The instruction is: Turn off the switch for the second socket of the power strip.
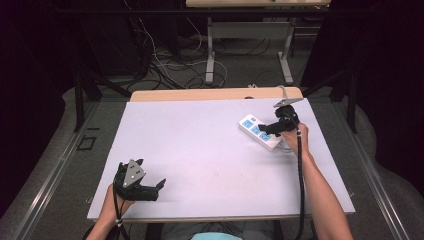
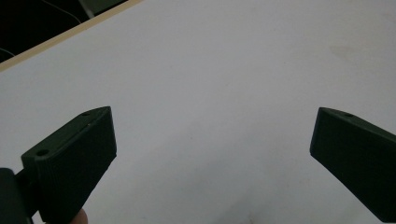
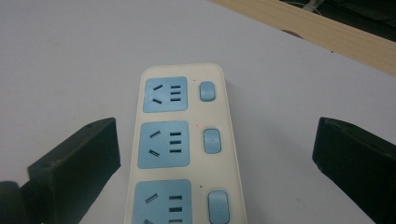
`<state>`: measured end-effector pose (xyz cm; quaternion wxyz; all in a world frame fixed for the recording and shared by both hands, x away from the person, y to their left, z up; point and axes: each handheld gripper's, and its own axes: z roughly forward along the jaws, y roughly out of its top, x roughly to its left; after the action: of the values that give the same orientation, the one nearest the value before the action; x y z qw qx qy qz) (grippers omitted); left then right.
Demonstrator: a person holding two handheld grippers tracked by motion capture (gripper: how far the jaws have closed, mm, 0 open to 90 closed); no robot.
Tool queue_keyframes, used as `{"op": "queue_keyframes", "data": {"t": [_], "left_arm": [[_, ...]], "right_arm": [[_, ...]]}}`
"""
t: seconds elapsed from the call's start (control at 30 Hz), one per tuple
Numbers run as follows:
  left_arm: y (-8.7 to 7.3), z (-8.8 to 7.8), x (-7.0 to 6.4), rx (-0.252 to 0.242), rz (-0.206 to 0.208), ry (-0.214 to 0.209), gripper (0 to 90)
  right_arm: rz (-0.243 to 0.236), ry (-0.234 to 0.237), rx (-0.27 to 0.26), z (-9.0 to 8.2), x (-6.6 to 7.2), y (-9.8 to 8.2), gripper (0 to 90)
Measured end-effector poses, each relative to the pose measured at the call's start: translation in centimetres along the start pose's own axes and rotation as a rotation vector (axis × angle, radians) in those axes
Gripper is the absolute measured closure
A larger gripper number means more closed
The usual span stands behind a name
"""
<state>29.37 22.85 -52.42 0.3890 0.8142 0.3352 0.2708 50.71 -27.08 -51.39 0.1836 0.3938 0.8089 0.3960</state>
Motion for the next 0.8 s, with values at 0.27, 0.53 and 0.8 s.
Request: {"op": "queue_keyframes", "data": {"t": [0.27, 0.53, 0.8], "left_arm": [[-0.04, 0.02, -0.08, 0.002, -0.004, -0.006, 0.3], [-0.06, 0.06, -0.08, -0.001, -0.001, 0.0, 0.4], [0.0, 0.1, -0.11, 0.006, 0.009, 0.0, 0.4]], "right_arm": [[0.043, -0.006, -0.001, 0.07, -0.1, -0.19, 23.3], [0.052, -0.019, -0.016, 0.24, 0.09, -0.19, 58.6], [0.071, -0.035, -0.027, 0.36, 0.68, -0.02, 90.0]]}}
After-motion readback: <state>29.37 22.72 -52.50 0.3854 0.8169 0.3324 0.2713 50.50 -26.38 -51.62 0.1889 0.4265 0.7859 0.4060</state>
